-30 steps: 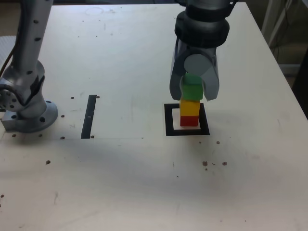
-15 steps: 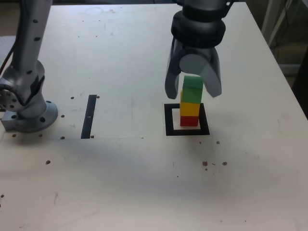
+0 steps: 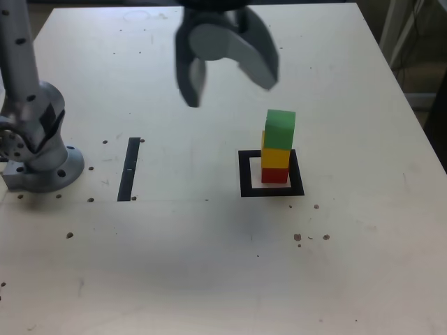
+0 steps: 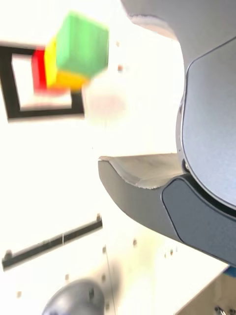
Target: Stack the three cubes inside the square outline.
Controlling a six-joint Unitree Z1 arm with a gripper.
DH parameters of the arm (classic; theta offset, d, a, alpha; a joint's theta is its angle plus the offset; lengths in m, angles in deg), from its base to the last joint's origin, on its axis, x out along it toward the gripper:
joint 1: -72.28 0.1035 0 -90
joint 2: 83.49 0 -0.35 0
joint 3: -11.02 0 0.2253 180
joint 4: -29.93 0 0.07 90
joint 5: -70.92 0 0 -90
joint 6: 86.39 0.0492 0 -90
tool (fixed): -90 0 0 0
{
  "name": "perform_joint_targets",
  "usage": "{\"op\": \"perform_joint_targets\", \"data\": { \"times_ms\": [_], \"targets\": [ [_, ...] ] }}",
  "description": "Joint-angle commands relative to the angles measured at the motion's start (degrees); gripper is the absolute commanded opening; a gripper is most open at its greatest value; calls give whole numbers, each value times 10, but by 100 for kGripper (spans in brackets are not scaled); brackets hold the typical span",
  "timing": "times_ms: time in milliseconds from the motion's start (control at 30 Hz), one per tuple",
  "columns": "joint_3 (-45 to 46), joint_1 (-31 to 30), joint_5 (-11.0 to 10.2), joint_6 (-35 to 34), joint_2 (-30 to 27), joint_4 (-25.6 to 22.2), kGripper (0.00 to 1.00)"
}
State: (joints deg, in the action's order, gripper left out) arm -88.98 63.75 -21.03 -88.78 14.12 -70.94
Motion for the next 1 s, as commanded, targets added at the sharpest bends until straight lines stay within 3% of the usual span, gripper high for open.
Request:
{"op": "perform_joint_targets", "data": {
  "times_ms": [0, 200, 300, 533, 733, 967],
  "targets": [
    [57, 1, -5, -4, -42, 7, 99],
    [213, 3, -8, -13, -91, 69, 99],
    [295, 3, -4, -14, -117, 125, 99],
    [413, 8, 0, -20, -142, 202, 99],
    [468, 8, -4, -34, -145, 228, 99],
    [483, 8, -21, -47, -153, 226, 99]
  ]
}}
